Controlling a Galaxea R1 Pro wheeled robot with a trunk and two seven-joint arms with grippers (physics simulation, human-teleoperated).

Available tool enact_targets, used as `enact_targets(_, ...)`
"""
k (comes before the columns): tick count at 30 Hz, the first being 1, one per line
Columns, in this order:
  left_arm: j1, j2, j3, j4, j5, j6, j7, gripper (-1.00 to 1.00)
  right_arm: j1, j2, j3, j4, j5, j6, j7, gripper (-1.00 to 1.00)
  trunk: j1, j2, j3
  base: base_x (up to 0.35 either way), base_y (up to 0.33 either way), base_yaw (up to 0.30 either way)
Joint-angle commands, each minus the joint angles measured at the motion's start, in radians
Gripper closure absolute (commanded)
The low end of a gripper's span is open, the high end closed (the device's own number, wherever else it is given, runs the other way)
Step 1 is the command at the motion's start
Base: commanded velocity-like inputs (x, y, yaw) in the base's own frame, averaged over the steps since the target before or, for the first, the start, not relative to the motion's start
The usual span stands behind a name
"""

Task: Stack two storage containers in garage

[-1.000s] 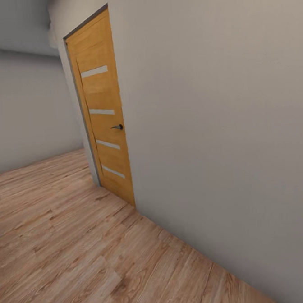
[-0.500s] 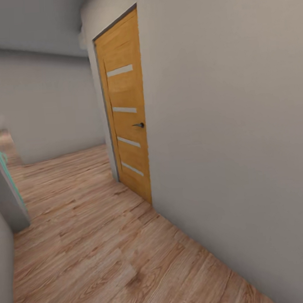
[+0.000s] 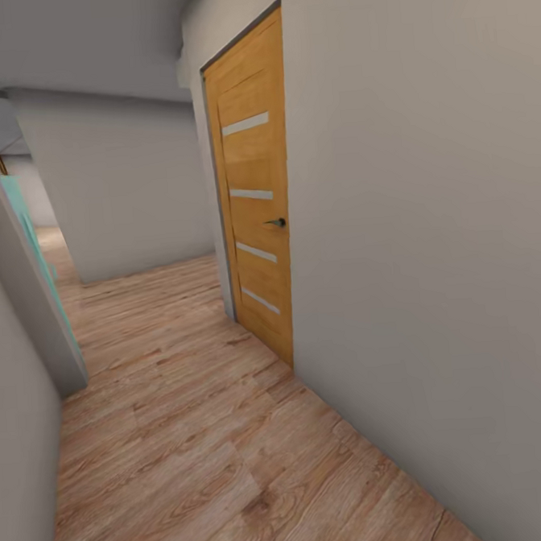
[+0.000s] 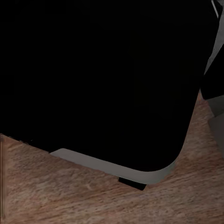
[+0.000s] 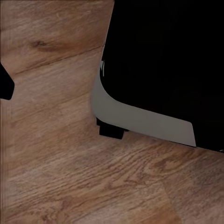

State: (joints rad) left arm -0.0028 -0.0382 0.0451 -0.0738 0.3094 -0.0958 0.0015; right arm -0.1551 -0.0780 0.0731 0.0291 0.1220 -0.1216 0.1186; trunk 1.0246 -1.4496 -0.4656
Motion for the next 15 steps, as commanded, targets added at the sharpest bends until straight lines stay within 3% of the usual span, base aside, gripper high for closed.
enact_targets(1,0.0,0.0,0.004,0.0,0.002,-0.003,0.0,-1.0,-0.001,0.0,0.007,0.003,0.004,-0.006,0.001,-1.0,0.0,0.0,-0.001,0.278,-0.126,0.02)
enact_targets(15,0.0,0.0,0.004,0.0,0.002,-0.004,0.0,-1.0,-0.001,-0.001,0.01,0.003,0.008,-0.01,0.001,-1.0,0.0,0.0,-0.001,0.291,-0.123,0.004)
